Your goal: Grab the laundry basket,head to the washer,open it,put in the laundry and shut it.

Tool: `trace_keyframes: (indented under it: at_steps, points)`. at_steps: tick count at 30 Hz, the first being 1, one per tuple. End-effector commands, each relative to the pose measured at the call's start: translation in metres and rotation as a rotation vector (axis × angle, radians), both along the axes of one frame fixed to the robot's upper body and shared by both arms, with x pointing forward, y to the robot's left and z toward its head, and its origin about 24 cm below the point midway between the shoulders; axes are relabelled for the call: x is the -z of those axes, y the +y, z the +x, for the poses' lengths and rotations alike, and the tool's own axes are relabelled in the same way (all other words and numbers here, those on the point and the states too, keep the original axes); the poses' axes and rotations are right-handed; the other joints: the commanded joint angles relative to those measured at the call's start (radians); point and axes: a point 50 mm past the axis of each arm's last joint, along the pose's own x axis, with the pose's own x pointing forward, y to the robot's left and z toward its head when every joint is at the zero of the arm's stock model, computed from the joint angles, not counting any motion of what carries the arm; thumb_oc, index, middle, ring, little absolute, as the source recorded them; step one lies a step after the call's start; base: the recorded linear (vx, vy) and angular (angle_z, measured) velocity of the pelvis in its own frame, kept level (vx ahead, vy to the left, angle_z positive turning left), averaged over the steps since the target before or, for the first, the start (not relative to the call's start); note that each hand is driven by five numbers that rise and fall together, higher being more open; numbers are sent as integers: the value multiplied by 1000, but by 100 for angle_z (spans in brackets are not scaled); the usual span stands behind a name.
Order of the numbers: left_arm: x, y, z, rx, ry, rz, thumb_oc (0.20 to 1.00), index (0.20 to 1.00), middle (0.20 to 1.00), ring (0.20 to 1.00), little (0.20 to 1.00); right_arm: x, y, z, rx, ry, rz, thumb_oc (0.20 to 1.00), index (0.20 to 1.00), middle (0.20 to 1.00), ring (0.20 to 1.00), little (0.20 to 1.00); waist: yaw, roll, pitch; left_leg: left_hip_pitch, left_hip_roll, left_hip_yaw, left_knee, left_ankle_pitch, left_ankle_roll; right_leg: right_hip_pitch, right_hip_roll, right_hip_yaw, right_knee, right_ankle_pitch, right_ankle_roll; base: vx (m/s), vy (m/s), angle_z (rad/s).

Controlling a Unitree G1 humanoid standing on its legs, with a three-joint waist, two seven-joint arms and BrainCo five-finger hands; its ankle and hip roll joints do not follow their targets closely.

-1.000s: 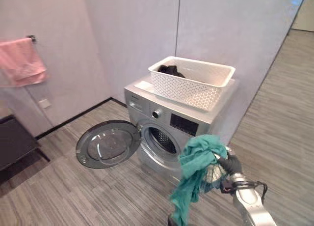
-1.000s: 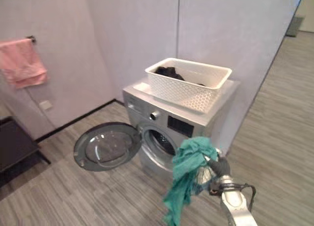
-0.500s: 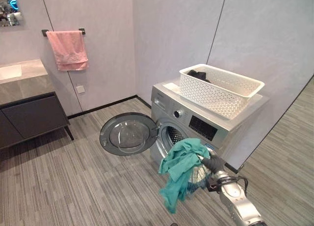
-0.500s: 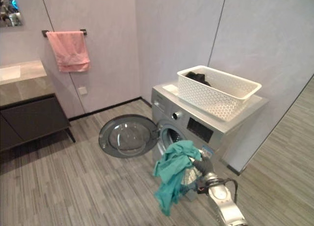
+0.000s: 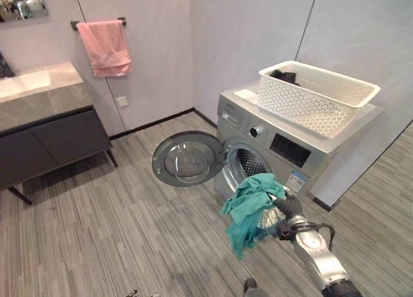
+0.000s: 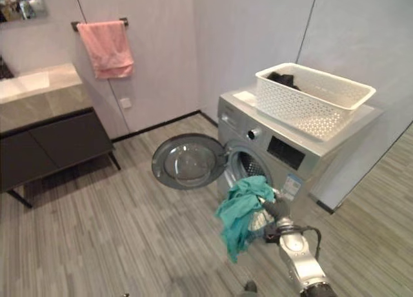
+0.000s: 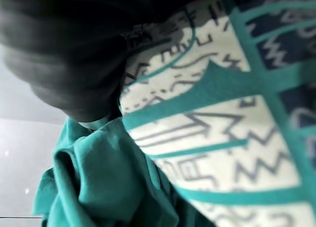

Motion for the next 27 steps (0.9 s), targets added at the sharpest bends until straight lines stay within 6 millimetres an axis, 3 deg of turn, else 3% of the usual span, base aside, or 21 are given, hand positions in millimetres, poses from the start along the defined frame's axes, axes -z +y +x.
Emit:
trace_keyframes:
  at_steps: [1, 11, 27]
  points:
    - [-6, 21, 7, 23, -7, 55, 1000, 1000, 1000, 1000, 1000, -49, 8, 35, -40, -204, 12, 200, 200, 200, 200, 200, 31, -37, -16, -14, -15, -37, 94, -175, 9, -16, -18, 22, -46, 47, 21, 27, -135, -19]
    - [-6, 16, 19, 77, -31, 55, 1000, 1000, 1000, 1000, 1000, -47, -1, 35, 0, -195, 17, 200, 200, 200, 200, 200, 29, -36, -44, 4, 69, -110, 11, -109, -57, 45, 19, -60, -50, -17, 1, 35, -98, 19]
    - [-4, 6, 21, 90, -44, 36, 1000, 1000, 1000, 1000, 1000, -30, -9, 22, 23, -138, 4, 200, 200, 200, 200, 200, 12, -5, -44, 20, 111, -109, -40, -71, -77, 53, 48, -67, -54, -37, -15, 11, -19, 2]
